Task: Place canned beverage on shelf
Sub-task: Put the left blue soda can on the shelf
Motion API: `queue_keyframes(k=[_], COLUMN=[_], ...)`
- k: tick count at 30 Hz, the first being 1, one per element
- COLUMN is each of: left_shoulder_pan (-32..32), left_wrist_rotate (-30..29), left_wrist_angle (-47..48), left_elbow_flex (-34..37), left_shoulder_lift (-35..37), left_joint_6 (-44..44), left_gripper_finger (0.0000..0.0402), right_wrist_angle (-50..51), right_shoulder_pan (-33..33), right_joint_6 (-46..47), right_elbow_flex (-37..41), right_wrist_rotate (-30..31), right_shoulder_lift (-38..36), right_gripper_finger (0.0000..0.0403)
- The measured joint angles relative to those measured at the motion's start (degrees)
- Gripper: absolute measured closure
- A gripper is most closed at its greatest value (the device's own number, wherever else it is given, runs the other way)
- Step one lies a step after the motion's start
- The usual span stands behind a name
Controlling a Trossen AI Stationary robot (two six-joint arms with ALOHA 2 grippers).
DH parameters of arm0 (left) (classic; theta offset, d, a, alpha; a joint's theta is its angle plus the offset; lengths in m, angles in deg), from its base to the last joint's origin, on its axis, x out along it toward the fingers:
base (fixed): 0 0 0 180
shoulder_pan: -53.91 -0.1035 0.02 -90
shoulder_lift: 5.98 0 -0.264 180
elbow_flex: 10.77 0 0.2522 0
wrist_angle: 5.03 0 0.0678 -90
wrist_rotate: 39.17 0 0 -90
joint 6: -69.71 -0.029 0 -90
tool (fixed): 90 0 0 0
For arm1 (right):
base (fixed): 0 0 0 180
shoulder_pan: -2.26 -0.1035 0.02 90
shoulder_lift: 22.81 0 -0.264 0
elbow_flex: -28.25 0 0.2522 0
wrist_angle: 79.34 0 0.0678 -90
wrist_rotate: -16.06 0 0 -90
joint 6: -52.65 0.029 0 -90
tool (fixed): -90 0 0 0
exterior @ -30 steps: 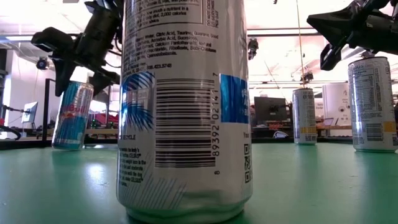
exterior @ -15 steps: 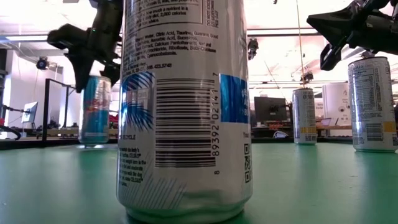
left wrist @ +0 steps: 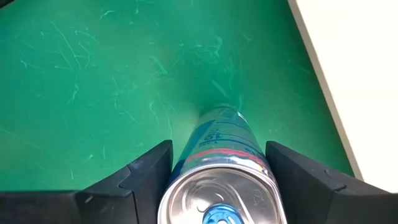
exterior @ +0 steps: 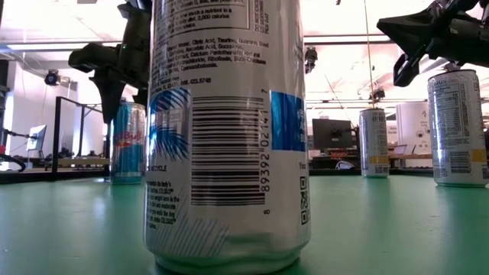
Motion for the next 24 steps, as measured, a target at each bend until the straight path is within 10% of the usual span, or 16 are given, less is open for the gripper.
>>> queue_keyframes(k=[24], left_shoulder_pan=[2.06], left_wrist_rotate=[-4.62], left_wrist_angle=[1.29], left_elbow_flex=[-2.77], left_shoulder_lift=[-1.24], left_joint_6=[-18.49], left_gripper_finger=[0.0023], right_wrist_angle=[0.02], right_shoulder_pan=[0.0], right_joint_6=[0.01], right_elbow_flex=[0.0], right_wrist_rotate=[0.02], right_shoulder_lift=[-0.01], right_gripper_finger=[0.039])
